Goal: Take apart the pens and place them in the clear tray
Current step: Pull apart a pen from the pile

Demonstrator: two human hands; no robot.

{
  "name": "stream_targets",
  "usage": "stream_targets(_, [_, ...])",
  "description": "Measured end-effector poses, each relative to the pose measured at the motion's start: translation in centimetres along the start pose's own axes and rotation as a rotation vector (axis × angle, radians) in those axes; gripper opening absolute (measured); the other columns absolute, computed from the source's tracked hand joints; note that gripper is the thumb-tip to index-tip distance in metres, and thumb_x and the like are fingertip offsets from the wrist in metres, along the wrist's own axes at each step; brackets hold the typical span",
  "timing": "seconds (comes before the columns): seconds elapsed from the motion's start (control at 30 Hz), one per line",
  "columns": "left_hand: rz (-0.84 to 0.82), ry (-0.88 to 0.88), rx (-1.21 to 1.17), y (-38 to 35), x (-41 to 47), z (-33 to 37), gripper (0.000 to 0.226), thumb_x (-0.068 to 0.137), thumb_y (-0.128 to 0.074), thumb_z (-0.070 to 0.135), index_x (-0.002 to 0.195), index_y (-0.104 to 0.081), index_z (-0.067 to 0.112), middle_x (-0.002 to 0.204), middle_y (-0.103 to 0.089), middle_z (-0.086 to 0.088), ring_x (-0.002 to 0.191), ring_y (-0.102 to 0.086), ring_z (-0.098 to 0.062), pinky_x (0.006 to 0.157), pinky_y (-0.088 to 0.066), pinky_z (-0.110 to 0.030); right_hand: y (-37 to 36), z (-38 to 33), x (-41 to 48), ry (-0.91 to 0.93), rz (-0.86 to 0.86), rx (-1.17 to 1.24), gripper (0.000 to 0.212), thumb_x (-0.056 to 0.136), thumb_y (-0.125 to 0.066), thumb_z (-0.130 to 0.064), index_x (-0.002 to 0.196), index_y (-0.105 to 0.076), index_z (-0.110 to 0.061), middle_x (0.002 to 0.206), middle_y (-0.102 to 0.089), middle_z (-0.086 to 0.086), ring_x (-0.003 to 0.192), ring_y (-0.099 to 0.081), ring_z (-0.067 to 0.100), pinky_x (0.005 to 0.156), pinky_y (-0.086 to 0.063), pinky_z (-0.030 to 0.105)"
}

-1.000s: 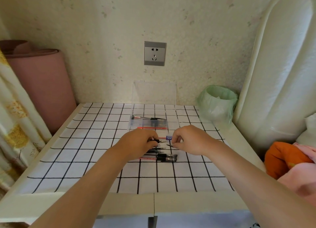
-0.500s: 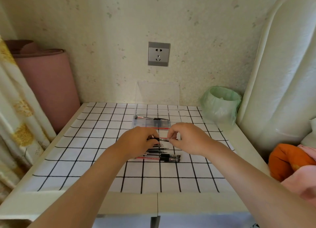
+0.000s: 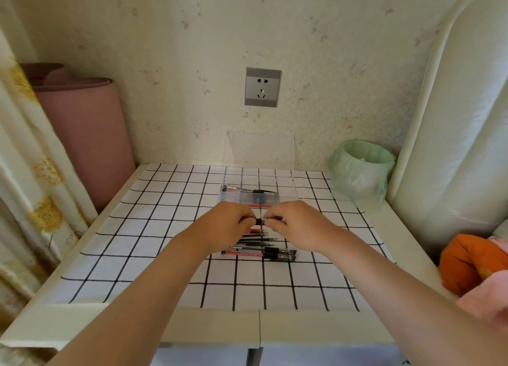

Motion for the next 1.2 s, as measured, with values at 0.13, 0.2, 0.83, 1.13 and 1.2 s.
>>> stream_targets(0.13, [0.025,-0.016,0.020,0.4,-0.3,-0.1,0.022,0.100,-0.050,0.027,0.102,-0.070,0.019,0.084,-0.068,0.002,0.069,-0.060,-0.008,0.064,-0.050,-0.022,-0.1,-0.4,0.3,0.052,0.009,-0.016,0.020,0.099,-0.054,-0.032,0.105,-0.072,-0.024,0.077,-0.057,-0.017,0.071,-0.051,0.004,0.065,-0.040,0.028])
stream_targets(0.2, [0.054,-0.029,-0.003,0.5,-0.5,-0.1,0.022,0.099,-0.052,0.026,0.104,-0.072,0.019,0.084,-0.069,0.002,0.074,-0.063,-0.011,0.073,-0.054,-0.030,0.0,-0.7,0.4,0.064,0.010,0.019,0.021,0.099,-0.054,-0.029,0.105,-0.073,-0.021,0.080,-0.060,-0.014,0.076,-0.054,0.007,0.070,-0.044,0.028])
stream_targets(0.83, [0.018,-0.047,0.206,-0.7,0.0,-1.3,0.029,0.092,-0.061,0.019,0.119,-0.067,0.027,0.110,-0.065,0.004,0.098,-0.059,-0.014,0.086,-0.050,-0.031,-2.4,-1.3,1.3,-0.068,-0.055,0.000,0.019,0.093,-0.063,-0.033,0.109,-0.074,-0.030,0.106,-0.069,-0.011,0.095,-0.061,0.010,0.085,-0.051,0.034])
stream_targets(1.13, [0.085,-0.094,0.200,-0.1,-1.3,-1.8,0.017,0.090,-0.063,0.025,0.106,-0.069,0.029,0.099,-0.061,0.010,0.092,-0.055,-0.009,0.076,-0.048,-0.025,-2.3,-0.6,1.3,-0.039,-0.019,-0.236,0.022,0.093,-0.060,-0.037,0.111,-0.071,-0.032,0.106,-0.069,-0.011,0.092,-0.061,0.010,0.071,-0.043,0.026])
stream_targets(1.2, [0.036,-0.094,0.178,-0.3,-1.6,-1.6,0.017,0.090,-0.063,0.027,0.106,-0.070,0.029,0.098,-0.062,0.010,0.089,-0.056,-0.007,0.076,-0.048,-0.024,-2.1,-0.5,1.3,-0.036,-0.023,-0.272,0.024,0.093,-0.058,-0.038,0.114,-0.070,-0.033,0.108,-0.069,-0.012,0.095,-0.061,0.012,0.072,-0.045,0.026])
Point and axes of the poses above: each hand's wrist, its own x-axis towards the middle knuckle, its own y-axis out of the back of the hand, z = x × y, the point moved 1 cm from there along x, towards the middle knuckle
